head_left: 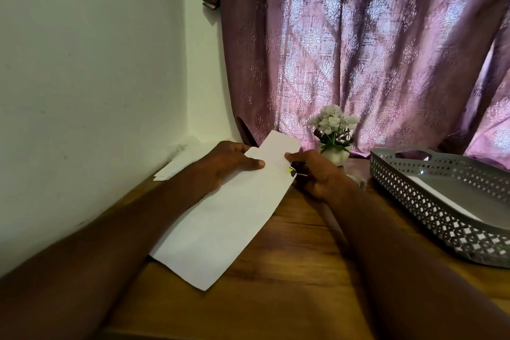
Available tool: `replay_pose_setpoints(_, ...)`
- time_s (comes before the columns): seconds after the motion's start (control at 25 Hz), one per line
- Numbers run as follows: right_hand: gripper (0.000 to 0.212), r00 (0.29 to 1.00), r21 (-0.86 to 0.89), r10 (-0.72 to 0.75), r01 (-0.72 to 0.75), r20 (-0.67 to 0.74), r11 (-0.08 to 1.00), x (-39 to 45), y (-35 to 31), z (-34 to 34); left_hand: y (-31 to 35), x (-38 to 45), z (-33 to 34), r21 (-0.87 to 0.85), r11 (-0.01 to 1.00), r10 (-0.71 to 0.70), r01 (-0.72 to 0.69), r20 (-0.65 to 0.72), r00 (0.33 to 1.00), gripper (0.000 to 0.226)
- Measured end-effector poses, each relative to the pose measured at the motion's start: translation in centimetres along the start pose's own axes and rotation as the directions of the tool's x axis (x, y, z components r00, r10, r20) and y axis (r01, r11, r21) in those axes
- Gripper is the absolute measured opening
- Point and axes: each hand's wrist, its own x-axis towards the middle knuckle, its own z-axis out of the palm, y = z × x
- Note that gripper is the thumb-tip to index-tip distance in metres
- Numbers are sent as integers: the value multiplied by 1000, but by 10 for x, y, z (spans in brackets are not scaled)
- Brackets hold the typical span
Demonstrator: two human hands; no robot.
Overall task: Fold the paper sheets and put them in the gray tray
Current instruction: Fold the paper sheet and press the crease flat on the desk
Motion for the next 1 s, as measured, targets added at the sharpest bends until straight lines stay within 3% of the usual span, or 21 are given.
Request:
replay_pose_setpoints(0.16,2,999,112,-4,10,-45,994,2,1,-4,4,-3,-1,9,997,-72,71,36,997,29)
replay_pose_setpoints(0.4,40,1000,90,-24,24,-5,996,3,3,0,5,-5,2,23,999,-30,30,8,1000,27)
replay_pose_setpoints(0.64,35,996,92,-19,11,86,996,3,1,-5,6,-5,2,28,1000,-10,10,3,1000,22)
replay_pose_setpoints(1.0,45,999,-9,7,-6,34,1000,1,0,-1,4,-3,3,36,999,9,-9,13,1000,27)
